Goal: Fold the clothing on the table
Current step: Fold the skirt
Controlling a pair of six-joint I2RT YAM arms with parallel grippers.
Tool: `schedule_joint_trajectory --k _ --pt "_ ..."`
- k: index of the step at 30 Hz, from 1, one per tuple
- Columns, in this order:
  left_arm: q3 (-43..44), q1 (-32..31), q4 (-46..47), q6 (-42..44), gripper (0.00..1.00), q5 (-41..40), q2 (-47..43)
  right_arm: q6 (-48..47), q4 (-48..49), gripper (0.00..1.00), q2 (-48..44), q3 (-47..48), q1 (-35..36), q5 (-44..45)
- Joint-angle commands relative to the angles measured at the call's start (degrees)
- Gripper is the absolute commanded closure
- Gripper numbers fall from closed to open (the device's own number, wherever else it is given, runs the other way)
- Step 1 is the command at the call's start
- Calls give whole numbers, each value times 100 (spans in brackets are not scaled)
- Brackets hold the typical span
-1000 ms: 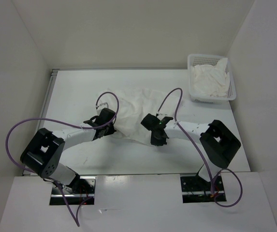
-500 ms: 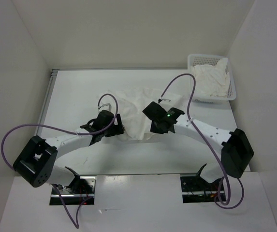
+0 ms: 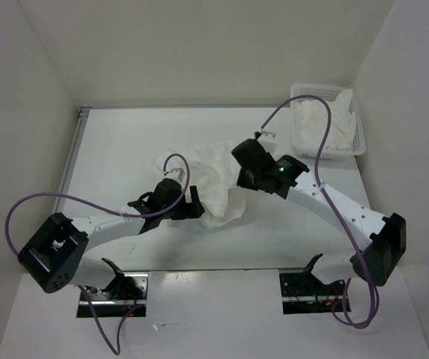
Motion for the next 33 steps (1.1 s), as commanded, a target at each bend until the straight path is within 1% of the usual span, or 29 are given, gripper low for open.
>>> schedule_joint_trajectory --k 1,4,7,10,13,22,25,28,30,31,32,33 --pt "-10 -34 312 44 0 209 -172 -633 235 99 -406 1231 -26 532" --pt "-132 -87 364 -26 0 210 -226 -1109 235 99 -135 2442 -201 532" --pt "-273 -210 417 -140 0 210 -287 -1321 129 99 279 3051 -254 655" --pt "-405 -429 479 -281 0 157 -340 -1532 244 99 543 3272 -254 655" --pt "-467 -570 531 -413 0 104 -340 -1533 244 99 832 3518 -254 708" --pt "-467 -623 417 -413 0 -115 -402 -1647 244 99 1211 3993 -254 1024" --pt "-467 -623 417 -466 0 -116 -454 -1647 244 99 1272 4116 -254 1024" --pt "-467 -623 364 -466 0 -168 -454 -1647 244 99 1273 4116 -254 805" --pt "-467 -623 364 -466 0 -168 -507 -1577 244 99 1203 3898 -254 752" --pt "-293 -623 243 -466 0 -168 -507 -1577 296 99 1202 3792 -254 752" --pt "-152 -623 163 -414 0 -20 -629 -1525 296 99 1133 3591 -254 752" --pt "6 -623 110 -352 0 320 -700 -1524 296 99 1080 3511 -254 804"
